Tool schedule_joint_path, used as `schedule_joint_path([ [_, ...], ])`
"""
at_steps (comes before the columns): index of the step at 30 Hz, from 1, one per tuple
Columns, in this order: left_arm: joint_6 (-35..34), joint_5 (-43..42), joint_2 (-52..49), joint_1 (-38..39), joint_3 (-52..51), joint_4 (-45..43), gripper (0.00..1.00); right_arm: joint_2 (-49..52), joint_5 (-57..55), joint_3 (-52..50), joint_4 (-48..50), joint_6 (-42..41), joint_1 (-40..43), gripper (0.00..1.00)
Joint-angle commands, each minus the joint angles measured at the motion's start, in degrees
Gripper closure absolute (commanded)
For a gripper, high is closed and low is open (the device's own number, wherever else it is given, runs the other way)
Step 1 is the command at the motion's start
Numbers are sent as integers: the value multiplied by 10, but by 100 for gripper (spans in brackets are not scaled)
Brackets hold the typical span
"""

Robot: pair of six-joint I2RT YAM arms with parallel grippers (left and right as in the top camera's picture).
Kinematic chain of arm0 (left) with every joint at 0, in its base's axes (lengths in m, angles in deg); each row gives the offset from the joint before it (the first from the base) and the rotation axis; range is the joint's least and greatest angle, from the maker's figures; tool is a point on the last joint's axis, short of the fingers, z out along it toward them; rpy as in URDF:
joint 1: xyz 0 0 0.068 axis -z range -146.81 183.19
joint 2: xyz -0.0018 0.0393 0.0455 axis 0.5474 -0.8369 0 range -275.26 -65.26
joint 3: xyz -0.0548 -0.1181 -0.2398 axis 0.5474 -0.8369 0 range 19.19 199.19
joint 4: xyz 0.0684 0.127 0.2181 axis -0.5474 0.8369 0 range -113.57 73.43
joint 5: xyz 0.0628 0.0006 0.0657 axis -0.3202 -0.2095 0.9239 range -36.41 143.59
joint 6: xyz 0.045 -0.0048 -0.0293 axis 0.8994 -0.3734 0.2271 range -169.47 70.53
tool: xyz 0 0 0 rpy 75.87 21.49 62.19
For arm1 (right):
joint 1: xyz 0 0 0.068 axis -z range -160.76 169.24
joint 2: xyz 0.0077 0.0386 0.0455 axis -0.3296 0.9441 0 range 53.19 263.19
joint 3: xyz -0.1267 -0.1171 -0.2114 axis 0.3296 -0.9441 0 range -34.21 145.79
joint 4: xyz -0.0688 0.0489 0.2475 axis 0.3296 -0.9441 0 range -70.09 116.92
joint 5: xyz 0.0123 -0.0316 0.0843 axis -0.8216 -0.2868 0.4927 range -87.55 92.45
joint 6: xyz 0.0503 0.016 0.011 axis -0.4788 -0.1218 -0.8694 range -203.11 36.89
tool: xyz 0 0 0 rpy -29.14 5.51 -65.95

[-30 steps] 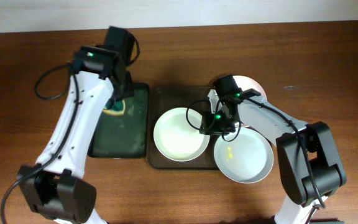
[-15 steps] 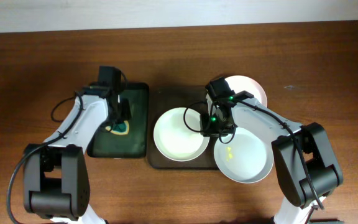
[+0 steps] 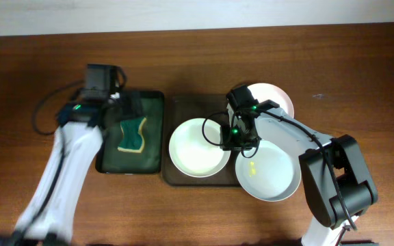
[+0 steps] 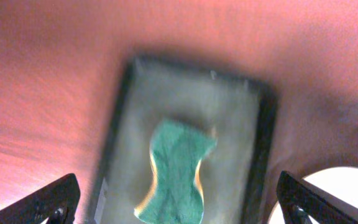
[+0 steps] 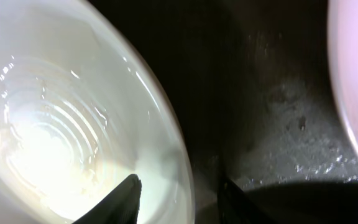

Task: Clean dirty plates on tray and stack at the side
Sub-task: 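Return the sponge to the black tray and release it with left gripper, then lift the cleaned plate with the right gripper and carry it rightward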

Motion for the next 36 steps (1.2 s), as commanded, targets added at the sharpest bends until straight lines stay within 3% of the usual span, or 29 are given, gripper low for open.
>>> schedule_joint_path([
  [1, 1, 45, 104, -20, 14, 8, 0, 2, -7, -5, -1, -5, -4, 59],
  [6, 1, 45, 128, -21, 14, 12, 0, 2, -19, -8, -3, -5, -4, 64],
  [9, 1, 45, 128, -21, 14, 12, 1, 2, -37, -12, 1, -5, -4, 76],
  [12, 1, 45, 128, -21, 14, 12, 0, 2, -37, -17, 19, -11, -4, 96],
  [15, 1, 45, 128, -21, 14, 12, 0, 1, -33, -18, 24, -21, -3, 96],
  [28, 1, 45, 128, -21, 14, 12, 0, -28, -22, 235, -205, -15, 4, 96],
  [32, 1, 45, 128, -21, 14, 12, 0, -28, -35, 264, -186, -16, -5, 96],
  [36, 1, 45, 128, -21, 14, 12, 1, -26, -116, 264, -136, -49, -64, 96],
])
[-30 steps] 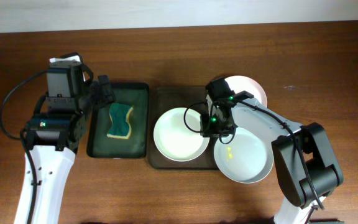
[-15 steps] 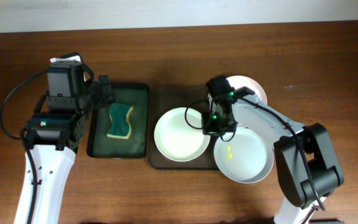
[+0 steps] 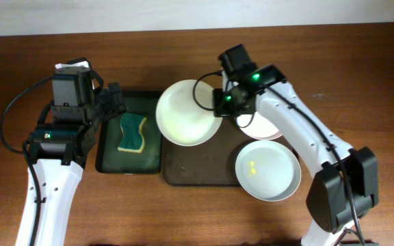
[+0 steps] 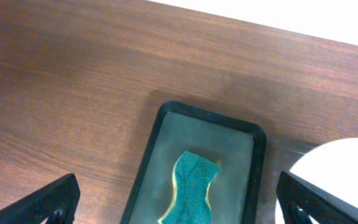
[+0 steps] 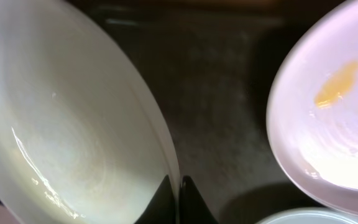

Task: Clean dirty plates on tray and stack at the side
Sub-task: 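Lift the cleaned plate with the right gripper and carry it rightward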

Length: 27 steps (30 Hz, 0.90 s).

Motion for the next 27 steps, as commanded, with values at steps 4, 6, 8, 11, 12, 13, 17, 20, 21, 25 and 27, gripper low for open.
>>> schedule_joint_path([
  [4, 1, 8, -2, -1, 1, 0, 0, -1, -95, 12, 73, -50, -107, 96],
  [6, 1, 8, -2, -1, 1, 0, 1, 17, -100, 12, 108, -52, -137, 96],
  [8, 1, 8, -2, -1, 1, 0, 0, 38, -123, 12, 140, -52, -163, 96],
  [11, 1, 8, -2, -1, 1, 0, 0, 47, -170, 12, 165, -51, -192, 96],
  [12, 1, 8, -2, -1, 1, 0, 0, 47, -183, 12, 171, -40, -199, 96],
  [13, 1, 8, -2, -1, 1, 0, 0, 47, -188, 12, 177, -11, -209, 96],
  [17, 1, 8, -2, -1, 1, 0, 0, 47, -263, 12, 182, 60, -245, 96],
  [20, 1, 8, -2, -1, 1, 0, 1, 47, -307, 12, 182, 82, -267, 96],
  [21, 1, 8, -2, -1, 1, 0, 1, 47, -321, 12, 181, 85, -271, 96],
  [25, 1, 8, -2, -1, 1, 0, 1, 47, -356, 12, 179, 87, -283, 96],
  [27, 1, 8, -2, -1, 1, 0, 1, 44, -356, 12, 177, 87, -289, 96],
])
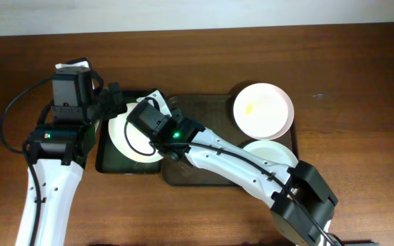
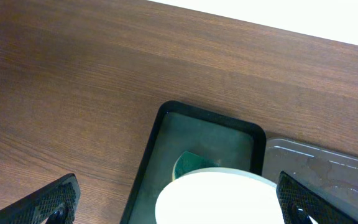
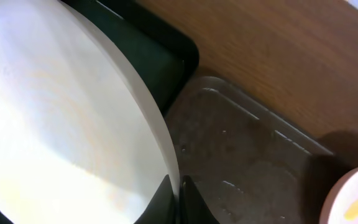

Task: Clean dirty plates on tray and stack at the side
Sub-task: 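Lift the cleaned plate with the right gripper and carry it rightward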

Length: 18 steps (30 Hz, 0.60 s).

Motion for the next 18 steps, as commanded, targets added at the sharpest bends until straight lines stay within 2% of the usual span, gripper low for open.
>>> schedule_joint_path([
  [1, 1, 8, -2, -1, 1, 0, 1, -8, -29, 12, -1, 3, -12, 96],
  [12, 1, 8, -2, -1, 1, 0, 0, -27, -223, 12, -2, 18, -96, 96],
  [18, 1, 8, -2, -1, 1, 0, 1, -30, -228, 14, 20, 52, -98, 96],
])
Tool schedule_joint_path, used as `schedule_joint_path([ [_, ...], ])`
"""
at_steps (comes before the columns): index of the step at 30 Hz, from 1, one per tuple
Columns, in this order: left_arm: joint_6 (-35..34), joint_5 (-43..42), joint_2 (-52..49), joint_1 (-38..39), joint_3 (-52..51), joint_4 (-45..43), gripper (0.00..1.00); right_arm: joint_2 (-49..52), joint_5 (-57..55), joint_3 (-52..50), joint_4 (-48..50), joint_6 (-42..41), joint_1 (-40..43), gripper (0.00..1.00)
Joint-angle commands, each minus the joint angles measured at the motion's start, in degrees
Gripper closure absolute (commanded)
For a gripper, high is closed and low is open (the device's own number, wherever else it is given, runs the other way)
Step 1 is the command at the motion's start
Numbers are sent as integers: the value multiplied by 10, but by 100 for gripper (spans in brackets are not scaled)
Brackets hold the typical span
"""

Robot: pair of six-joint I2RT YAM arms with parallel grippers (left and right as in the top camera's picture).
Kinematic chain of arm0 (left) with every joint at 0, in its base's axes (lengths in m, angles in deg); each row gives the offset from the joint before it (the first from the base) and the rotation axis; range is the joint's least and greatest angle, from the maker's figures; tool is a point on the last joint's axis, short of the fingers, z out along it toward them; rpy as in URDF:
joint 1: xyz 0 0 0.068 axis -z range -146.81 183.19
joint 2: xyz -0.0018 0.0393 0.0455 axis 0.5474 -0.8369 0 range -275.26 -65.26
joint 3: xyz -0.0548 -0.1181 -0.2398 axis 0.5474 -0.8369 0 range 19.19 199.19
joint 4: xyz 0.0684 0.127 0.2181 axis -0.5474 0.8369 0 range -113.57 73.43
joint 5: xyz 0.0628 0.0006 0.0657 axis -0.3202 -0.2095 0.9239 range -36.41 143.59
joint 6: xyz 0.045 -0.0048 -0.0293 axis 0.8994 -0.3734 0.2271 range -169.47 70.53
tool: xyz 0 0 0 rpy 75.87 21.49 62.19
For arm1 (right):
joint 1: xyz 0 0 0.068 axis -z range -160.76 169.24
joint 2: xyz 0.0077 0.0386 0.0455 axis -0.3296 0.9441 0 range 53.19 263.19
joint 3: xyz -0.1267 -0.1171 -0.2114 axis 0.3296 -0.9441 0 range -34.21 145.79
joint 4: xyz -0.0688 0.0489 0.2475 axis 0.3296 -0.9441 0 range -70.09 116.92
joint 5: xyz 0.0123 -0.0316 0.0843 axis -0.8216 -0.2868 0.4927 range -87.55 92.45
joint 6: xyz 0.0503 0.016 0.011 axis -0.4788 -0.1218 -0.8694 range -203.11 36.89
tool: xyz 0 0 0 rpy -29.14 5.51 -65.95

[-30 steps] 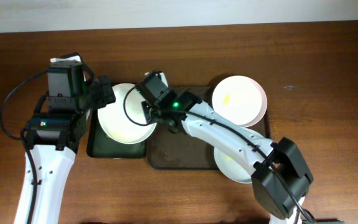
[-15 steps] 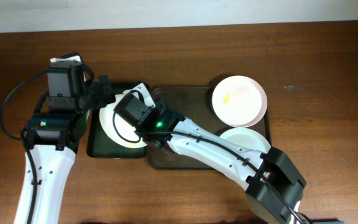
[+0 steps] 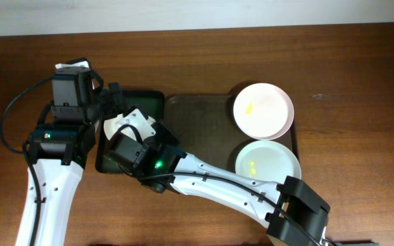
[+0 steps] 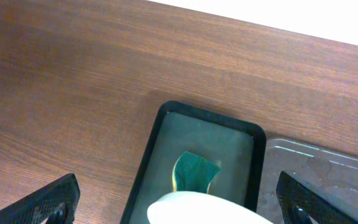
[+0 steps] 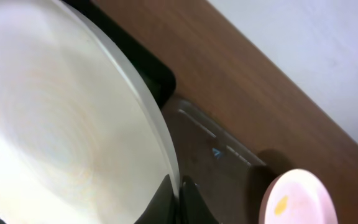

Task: Clean dirty plates on tray and stack at the side
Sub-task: 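Lift the cleaned plate with the right gripper and carry it rightward, then set the plate down on the table right of the trays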

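My right gripper (image 5: pixel 178 188) is shut on the rim of a white plate (image 5: pixel 61 130), holding it tilted over the dark green tray (image 3: pixel 152 102). Overhead, only part of this plate (image 3: pixel 130 121) shows past the right wrist. A green sponge (image 4: pixel 195 173) lies in that tray, partly covered by the plate's edge (image 4: pixel 210 211). Left gripper (image 4: pixel 178 205) hangs open above the tray's far end, nothing between its fingers (image 4: pixel 53 200). Two plates with yellow smears stay on the brown tray (image 3: pixel 197 109): a pinkish one (image 3: pixel 263 109) and a white one (image 3: pixel 267 161).
The brown tray (image 5: pixel 222 158) lies right beside the green one, rims nearly touching. My right arm stretches across the table's front from the lower right. Left arm's cable loops at the far left (image 3: pixel 12 113). Bare wood surrounds both trays.
The right wrist has shifted toward the front left, and the plate now stands more tilted over the green tray. In the left wrist view more of the sponge shows. Left arm is unchanged.
First my right gripper stood open around the rim of a white plate on the brown tray, with the left arm above the sponge. Then it was shut on the plate, raised at the tray's far left. Later the plate was over the green tray, where it remains.
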Motion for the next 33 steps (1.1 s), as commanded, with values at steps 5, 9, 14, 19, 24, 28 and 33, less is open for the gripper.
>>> schedule_joint_path([
  [5, 1, 8, -2, -1, 1, 0, 1, -44, -24, 22, 10, 15, -4, 96],
  [9, 1, 8, -2, -1, 1, 0, 1, -51, -31, 22, 10, 4, -4, 96],
  [14, 1, 8, -2, -1, 1, 0, 0, -51, -73, 22, 2, -25, -3, 96],
  [19, 1, 8, -2, -1, 1, 0, 1, -52, 20, 22, 0, -69, 5, 96],
  [24, 1, 8, -2, -1, 1, 0, 1, -62, 274, 22, -12, -102, 75, 96],
  [28, 1, 8, -2, -1, 1, 0, 0, -79, 469, 22, -50, -101, 168, 96],
  [33, 1, 8, -2, -1, 1, 0, 0, -99, 659, 22, -145, -101, 350, 96],
])
